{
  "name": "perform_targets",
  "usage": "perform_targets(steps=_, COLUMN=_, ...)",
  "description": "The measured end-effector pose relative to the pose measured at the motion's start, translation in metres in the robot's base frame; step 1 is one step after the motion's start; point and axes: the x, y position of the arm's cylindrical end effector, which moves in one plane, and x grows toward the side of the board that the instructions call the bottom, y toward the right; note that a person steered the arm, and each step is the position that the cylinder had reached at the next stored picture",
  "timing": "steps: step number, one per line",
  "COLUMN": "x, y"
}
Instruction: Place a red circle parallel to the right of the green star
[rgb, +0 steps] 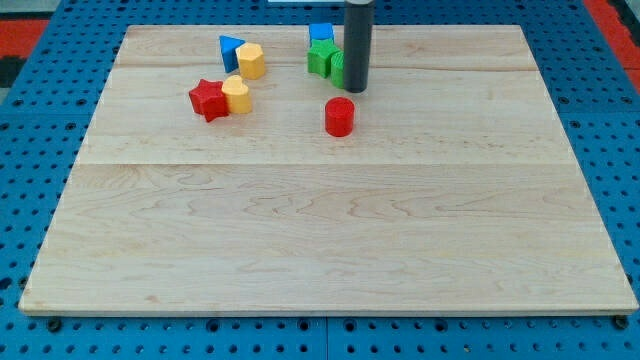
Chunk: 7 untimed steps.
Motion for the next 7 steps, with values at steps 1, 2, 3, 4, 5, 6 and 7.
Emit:
perform_targets(steps=1, x=-0.003, y=-0.013)
perform_targets(steps=2, x=-0.003, y=-0.007)
perform_targets(steps=3, x=-0.002, y=-0.007)
perform_targets(steps=4, x=0.013, y=-0.007)
perform_targets(steps=5, x=0.057, y=-0.007)
perform_targets(steps=6, x=0.086, y=-0.019)
perform_targets(steps=7, x=0.085, y=-0.035)
